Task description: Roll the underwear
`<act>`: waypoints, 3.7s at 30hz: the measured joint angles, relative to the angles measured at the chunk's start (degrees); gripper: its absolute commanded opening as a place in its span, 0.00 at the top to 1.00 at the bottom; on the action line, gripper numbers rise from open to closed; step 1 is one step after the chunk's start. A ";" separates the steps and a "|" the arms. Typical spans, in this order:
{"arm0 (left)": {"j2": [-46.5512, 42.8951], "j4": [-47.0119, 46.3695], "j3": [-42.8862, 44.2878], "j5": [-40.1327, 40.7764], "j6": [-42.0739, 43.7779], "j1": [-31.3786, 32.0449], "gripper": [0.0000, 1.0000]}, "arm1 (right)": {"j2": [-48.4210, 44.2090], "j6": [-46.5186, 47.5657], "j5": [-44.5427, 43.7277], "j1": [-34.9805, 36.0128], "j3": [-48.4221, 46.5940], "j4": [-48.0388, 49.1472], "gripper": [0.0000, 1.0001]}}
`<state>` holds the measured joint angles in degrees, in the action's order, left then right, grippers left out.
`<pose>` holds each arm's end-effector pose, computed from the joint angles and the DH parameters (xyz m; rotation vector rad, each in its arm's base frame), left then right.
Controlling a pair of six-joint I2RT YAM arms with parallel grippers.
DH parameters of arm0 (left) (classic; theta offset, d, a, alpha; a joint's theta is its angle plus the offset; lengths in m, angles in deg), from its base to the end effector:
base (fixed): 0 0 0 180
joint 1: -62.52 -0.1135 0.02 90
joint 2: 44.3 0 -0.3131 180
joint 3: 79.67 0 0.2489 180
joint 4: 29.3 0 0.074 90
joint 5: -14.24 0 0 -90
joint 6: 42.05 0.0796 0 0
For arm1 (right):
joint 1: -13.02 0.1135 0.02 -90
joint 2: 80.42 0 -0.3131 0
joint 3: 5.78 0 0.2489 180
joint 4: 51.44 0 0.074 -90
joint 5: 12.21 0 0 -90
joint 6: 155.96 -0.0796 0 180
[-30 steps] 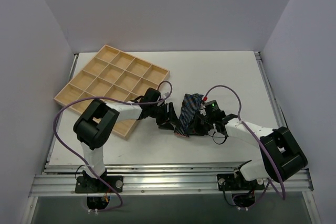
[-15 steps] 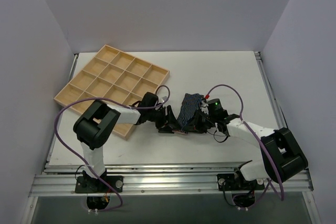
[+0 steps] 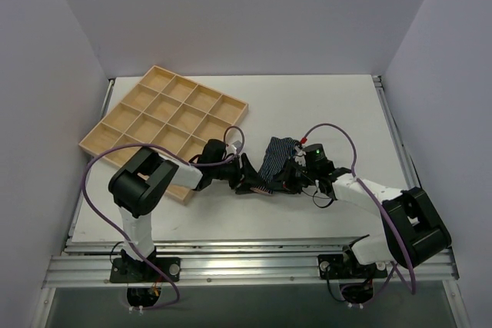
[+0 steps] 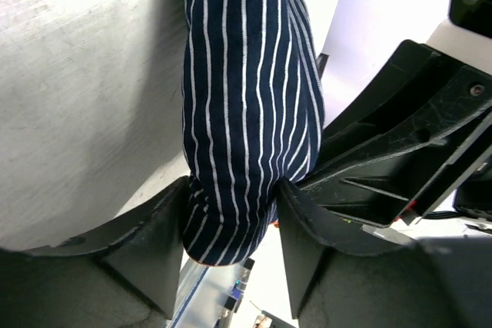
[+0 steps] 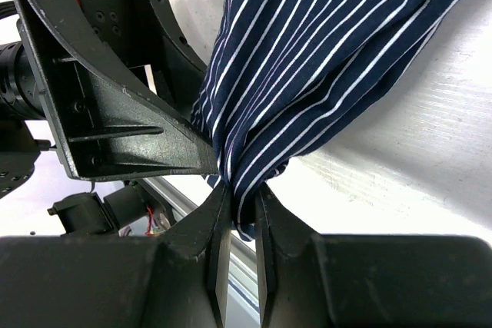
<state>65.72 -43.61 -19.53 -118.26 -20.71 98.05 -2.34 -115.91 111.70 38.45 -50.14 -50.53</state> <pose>0.2906 -0.2736 0.1402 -0.2421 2.6316 -1.6706 0.2339 0.1604 0.2058 0.1169 2.3697 1.3447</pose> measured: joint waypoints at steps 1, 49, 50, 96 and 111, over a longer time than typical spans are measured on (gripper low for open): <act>0.17 -0.90 -0.13 -0.07 -0.42 0.00 0.47 | 0.00 -0.04 0.00 -0.02 0.00 0.04 1.00; 0.74 64.19 24.48 4.50 17.92 -1.77 0.98 | 1.42 35.56 -51.89 35.82 -19.91 -22.80 0.44; 0.83 64.61 24.63 4.39 17.88 -1.77 0.98 | 2.10 36.41 -52.15 36.50 -20.52 -22.73 0.44; 4.09 75.60 29.20 -2.03 19.91 -3.74 0.66 | 16.22 42.93 -69.35 48.68 -23.47 -20.39 1.00; 3.98 78.60 30.23 -0.22 23.76 -7.85 0.45 | 13.27 37.73 -45.31 36.24 -21.70 -18.86 1.00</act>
<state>69.70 34.99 10.70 -118.48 3.04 90.20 10.93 -78.19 66.39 74.69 -71.85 -69.40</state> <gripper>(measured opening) 0.536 0.068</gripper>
